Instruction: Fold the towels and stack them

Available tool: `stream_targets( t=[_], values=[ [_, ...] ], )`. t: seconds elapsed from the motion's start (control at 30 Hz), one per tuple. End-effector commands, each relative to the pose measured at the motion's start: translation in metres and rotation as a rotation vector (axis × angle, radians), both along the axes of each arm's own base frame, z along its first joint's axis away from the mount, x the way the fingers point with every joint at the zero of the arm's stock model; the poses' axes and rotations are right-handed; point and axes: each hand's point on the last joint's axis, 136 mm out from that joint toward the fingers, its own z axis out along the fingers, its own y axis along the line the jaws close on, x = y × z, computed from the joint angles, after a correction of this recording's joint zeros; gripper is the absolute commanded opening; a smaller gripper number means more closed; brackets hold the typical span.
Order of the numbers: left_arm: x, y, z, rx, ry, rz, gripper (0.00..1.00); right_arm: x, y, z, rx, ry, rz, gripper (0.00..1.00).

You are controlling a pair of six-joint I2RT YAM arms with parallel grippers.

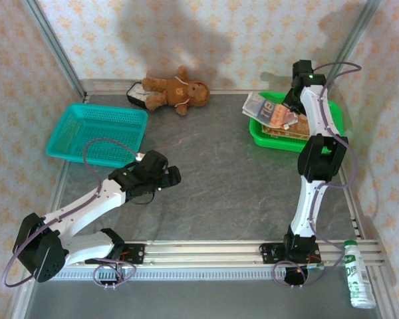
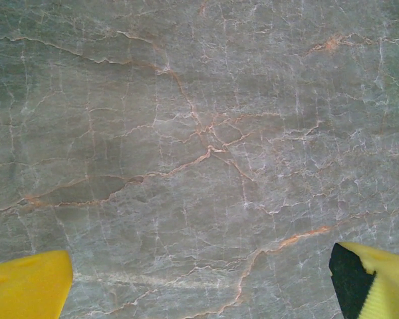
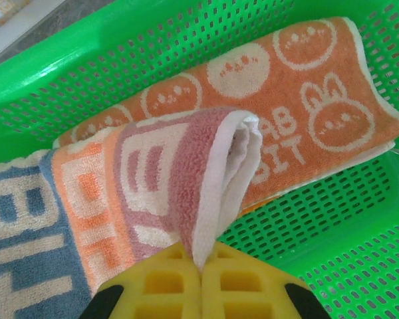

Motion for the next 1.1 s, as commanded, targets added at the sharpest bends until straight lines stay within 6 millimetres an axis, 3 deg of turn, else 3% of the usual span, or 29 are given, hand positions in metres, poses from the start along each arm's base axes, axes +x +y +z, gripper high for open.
stream_targets(
  t=[0.0,0.47,0.83,1.07],
  values=[
    [0.005,0.005,0.01,0.018,-0.022,0.015,1.0,0.002,-0.011,0.02,-0.068,-0.03,-0.006,0.0],
    [0.005,0.005,0.008,0.017,-0.015,0.014,1.0,0.0,-0.031,0.029,-0.114,-0.039,-0.044,0.0],
    [0.006,0.004,0.005,0.02,-0.005,0.01,1.0,0.005,-0.032,0.044,-0.12,-0.077,-0.036,0.0],
    [0.007,0.003,0.003,0.021,0.001,0.009,1.0,0.013,-0.02,0.053,-0.059,-0.12,-0.002,0.0]
  ],
)
